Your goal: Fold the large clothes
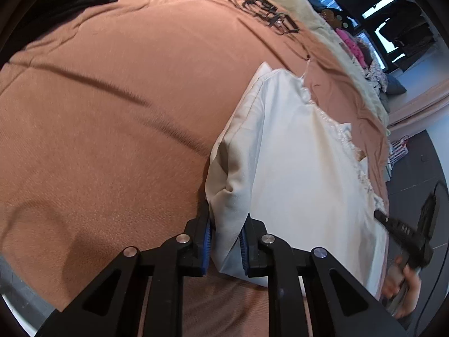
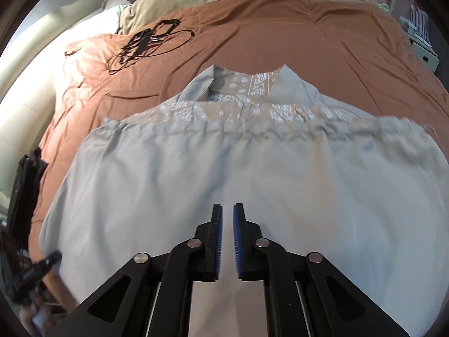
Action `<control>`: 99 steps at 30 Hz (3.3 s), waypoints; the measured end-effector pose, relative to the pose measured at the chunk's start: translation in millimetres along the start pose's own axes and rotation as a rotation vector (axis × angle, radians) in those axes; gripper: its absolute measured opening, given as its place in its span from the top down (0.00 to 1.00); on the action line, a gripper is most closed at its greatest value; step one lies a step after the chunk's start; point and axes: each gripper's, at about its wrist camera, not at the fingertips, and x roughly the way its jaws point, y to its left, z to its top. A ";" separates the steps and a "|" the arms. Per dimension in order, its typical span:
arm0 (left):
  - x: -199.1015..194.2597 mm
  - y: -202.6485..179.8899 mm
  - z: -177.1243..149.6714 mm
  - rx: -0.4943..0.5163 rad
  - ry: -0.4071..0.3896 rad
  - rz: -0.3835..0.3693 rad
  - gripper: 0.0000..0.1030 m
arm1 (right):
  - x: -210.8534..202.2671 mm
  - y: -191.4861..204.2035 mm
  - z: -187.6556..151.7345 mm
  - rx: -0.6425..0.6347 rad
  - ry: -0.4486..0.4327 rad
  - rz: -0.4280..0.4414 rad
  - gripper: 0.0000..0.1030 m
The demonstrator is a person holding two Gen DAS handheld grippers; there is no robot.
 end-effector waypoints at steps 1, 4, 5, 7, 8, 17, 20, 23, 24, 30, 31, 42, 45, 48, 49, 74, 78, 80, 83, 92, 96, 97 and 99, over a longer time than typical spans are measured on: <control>-3.2 -1.2 1.0 0.002 -0.005 -0.009 0.82 | -6.4 -0.9 -7.2 0.005 0.001 0.008 0.70; -16.8 -9.6 5.4 0.006 -0.023 -0.053 0.83 | -22.3 -1.4 -25.8 0.008 -0.004 0.023 0.66; -22.4 -13.8 7.3 0.008 -0.031 -0.073 0.83 | -25.8 -1.3 -31.5 0.009 0.000 0.029 0.66; -32.6 -24.5 10.2 0.024 -0.045 -0.101 0.84 | -33.7 0.1 -44.9 0.016 0.003 0.057 0.66; -36.9 -29.6 10.9 0.034 -0.051 -0.109 0.84 | -36.5 0.2 -50.5 0.016 0.003 0.065 0.66; -78.0 -97.6 15.6 0.148 -0.102 -0.200 0.85 | -55.6 3.8 -103.6 0.059 0.005 0.152 0.67; -91.1 -122.1 15.7 0.186 -0.115 -0.230 0.85 | -51.5 6.2 -122.3 0.063 0.024 0.172 0.78; -102.1 -144.8 15.2 0.225 -0.136 -0.250 0.85 | -41.0 4.6 -138.4 0.083 0.053 0.175 0.89; -105.3 -153.5 14.5 0.239 -0.137 -0.263 0.85 | -37.2 2.9 -142.0 0.091 0.060 0.170 0.90; -114.9 -212.2 1.4 0.343 -0.132 -0.295 0.86 | -20.4 -7.4 -161.3 0.136 0.076 0.184 0.91; -116.9 -221.5 -0.6 0.356 -0.131 -0.301 0.86 | -21.2 -10.2 -161.5 0.145 0.082 0.196 0.90; -115.2 -324.3 -35.9 0.518 -0.095 -0.334 0.86 | -98.1 -80.4 -161.6 0.262 -0.094 0.257 0.56; -108.8 -349.9 -50.1 0.563 -0.074 -0.339 0.86 | -123.3 -115.2 -166.6 0.310 -0.156 0.249 0.56; -98.5 -377.0 -67.2 0.610 -0.050 -0.338 0.86 | -142.9 -150.3 -175.2 0.370 -0.206 0.234 0.56; -94.4 -385.1 -74.1 0.624 -0.039 -0.337 0.86 | -148.2 -163.9 -179.8 0.395 -0.218 0.230 0.56; -1.5 -434.9 -169.7 0.794 0.322 -0.339 0.26 | -173.4 -287.7 -249.9 0.628 -0.265 0.203 0.55; -4.9 -398.0 -140.8 0.753 0.256 -0.254 0.26 | -160.8 -276.4 -238.3 0.599 -0.247 0.249 0.32; -6.1 -376.7 -130.0 0.723 0.229 -0.216 0.26 | -150.6 -269.7 -231.6 0.594 -0.229 0.293 0.32; -4.3 -343.6 -115.0 0.676 0.200 -0.160 0.26 | -137.6 -255.6 -220.7 0.557 -0.205 0.294 0.32; 38.0 -247.7 -84.5 0.501 0.237 0.023 0.26 | -104.2 -234.0 -197.4 0.490 -0.173 0.211 0.67; 55.8 -235.1 -97.7 0.483 0.276 0.029 0.28 | -107.7 -232.6 -188.6 0.448 -0.213 0.212 0.86; 59.0 -235.7 -102.5 0.484 0.287 0.028 0.32 | -112.0 -234.7 -188.5 0.449 -0.230 0.212 0.89; 65.1 -241.2 -112.0 0.489 0.312 0.012 0.37 | -119.5 -239.6 -185.3 0.457 -0.262 0.210 0.90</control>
